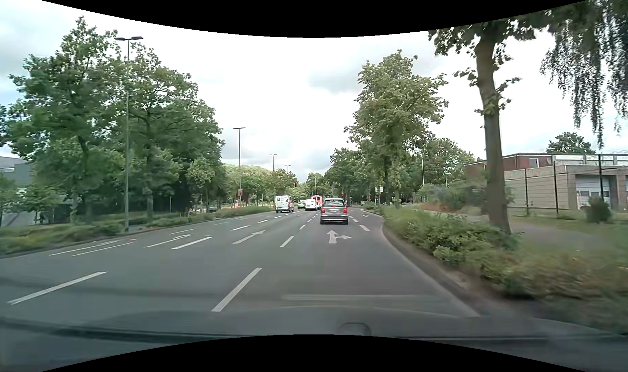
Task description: Follow the waypoints while adhering to traffic rules and regulations
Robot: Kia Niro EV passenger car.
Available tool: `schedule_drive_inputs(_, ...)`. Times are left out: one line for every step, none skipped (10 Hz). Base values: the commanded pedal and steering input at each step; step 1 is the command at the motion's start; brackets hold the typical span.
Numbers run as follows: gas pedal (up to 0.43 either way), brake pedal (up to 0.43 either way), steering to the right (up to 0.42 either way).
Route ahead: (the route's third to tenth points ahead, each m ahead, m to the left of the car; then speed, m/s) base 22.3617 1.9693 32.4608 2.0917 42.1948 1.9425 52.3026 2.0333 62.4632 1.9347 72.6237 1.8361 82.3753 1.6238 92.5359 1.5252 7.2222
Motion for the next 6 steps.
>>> schedule_drive_inputs(0.000, 0.030, -0.003)
schedule_drive_inputs(0.000, 0.049, -0.002)
schedule_drive_inputs(0.000, 0.073, 0.001)
schedule_drive_inputs(0.000, 0.104, 0.002)
schedule_drive_inputs(0.000, 0.122, 0.003)
schedule_drive_inputs(0.000, 0.116, 0.004)
